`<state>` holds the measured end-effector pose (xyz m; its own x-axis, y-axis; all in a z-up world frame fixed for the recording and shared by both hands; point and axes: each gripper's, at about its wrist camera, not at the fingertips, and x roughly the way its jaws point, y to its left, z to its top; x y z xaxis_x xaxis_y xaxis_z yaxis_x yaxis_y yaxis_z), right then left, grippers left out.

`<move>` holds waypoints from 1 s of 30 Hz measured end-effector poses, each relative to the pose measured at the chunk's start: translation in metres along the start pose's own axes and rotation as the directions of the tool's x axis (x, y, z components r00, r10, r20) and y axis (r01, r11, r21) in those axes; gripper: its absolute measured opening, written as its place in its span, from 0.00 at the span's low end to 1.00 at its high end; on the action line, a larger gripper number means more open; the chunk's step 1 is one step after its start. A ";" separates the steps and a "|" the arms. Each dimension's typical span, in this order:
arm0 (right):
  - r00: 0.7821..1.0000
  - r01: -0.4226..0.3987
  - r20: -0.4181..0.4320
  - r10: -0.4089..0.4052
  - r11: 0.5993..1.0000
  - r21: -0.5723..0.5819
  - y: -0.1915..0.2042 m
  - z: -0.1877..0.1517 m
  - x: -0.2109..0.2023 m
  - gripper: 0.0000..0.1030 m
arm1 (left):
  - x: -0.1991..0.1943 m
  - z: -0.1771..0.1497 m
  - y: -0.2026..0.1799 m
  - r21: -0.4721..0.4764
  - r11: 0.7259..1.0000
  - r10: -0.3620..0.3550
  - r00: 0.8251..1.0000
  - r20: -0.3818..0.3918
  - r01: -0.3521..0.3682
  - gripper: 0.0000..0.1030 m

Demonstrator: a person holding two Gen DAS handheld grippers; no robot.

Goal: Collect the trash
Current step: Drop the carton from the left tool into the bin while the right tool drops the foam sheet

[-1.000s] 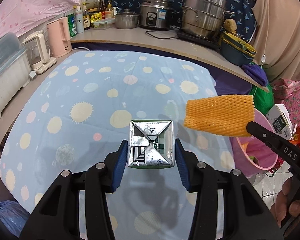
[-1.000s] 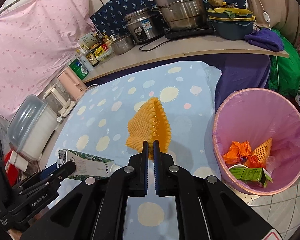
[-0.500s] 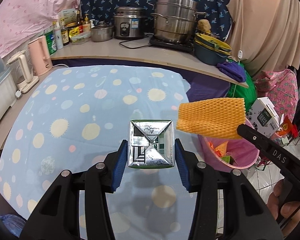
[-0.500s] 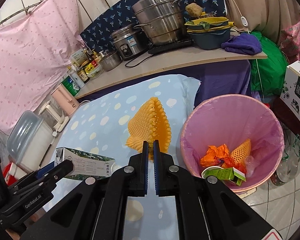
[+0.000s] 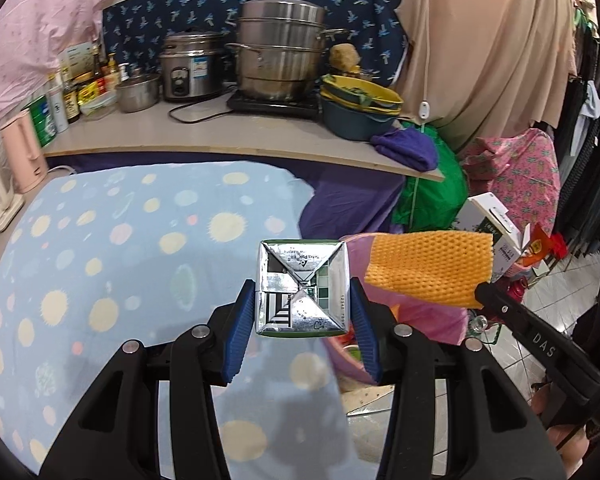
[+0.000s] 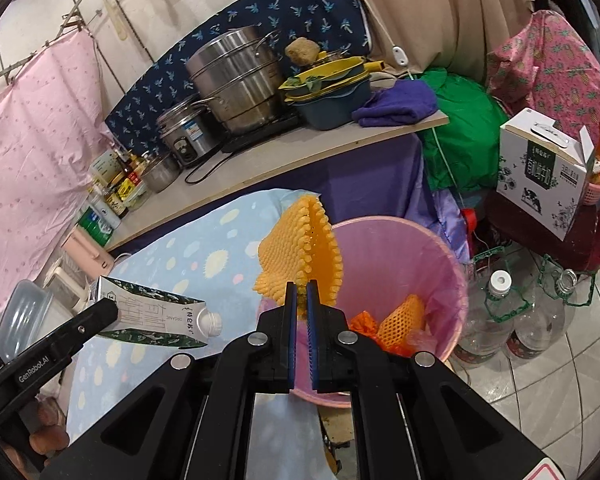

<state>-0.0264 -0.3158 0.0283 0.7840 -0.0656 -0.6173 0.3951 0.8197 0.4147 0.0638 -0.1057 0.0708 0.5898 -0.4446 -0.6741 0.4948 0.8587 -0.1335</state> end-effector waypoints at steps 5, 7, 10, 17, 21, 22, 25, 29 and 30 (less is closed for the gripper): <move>0.999 0.044 0.001 -0.044 0.999 0.033 -0.022 0.002 0.001 0.05 | 0.018 0.009 -0.030 0.027 0.998 -0.060 0.998 -0.005 0.060 0.43; 0.998 0.058 -0.002 -0.058 0.997 0.042 -0.030 0.003 0.003 0.05 | 0.027 0.012 -0.042 0.040 0.995 -0.086 0.996 -0.012 0.086 0.43; 0.997 0.071 -0.009 -0.071 0.996 0.056 -0.039 0.003 0.007 0.05 | 0.039 0.012 -0.058 0.062 0.992 -0.105 0.994 -0.021 0.107 0.43; 0.995 0.092 -0.033 -0.089 0.993 0.078 -0.051 0.001 0.020 0.05 | 0.067 0.009 -0.077 0.089 0.986 -0.136 0.989 -0.067 0.141 0.43; 0.994 0.100 -0.054 -0.095 0.991 0.089 -0.056 0.000 0.028 0.09 | 0.081 0.005 -0.080 0.095 0.985 -0.136 0.986 -0.094 0.145 0.43; 0.994 0.103 -0.054 -0.098 0.990 0.094 -0.057 0.000 0.030 0.11 | 0.084 0.003 -0.080 0.095 0.985 -0.133 0.986 -0.101 0.143 0.43; 0.993 0.107 -0.056 -0.102 0.989 0.106 -0.060 0.000 0.033 0.16 | 0.087 0.001 -0.077 0.088 0.988 -0.121 0.988 -0.096 0.129 0.49; 0.994 0.103 -0.053 -0.098 0.989 0.109 -0.060 0.001 0.033 0.18 | 0.086 0.000 -0.072 0.076 0.991 -0.103 0.990 -0.093 0.110 0.55; 0.994 0.101 -0.054 -0.096 0.989 0.106 -0.059 0.000 0.033 0.18 | 0.086 -0.001 -0.071 0.078 0.991 -0.097 0.991 -0.093 0.104 0.55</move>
<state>-0.0238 -0.3665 -0.0161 0.7157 -0.1134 -0.6892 0.5208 0.7442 0.4184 0.0788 -0.2042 0.0212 0.4773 -0.5003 -0.7224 0.6018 0.7852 -0.1462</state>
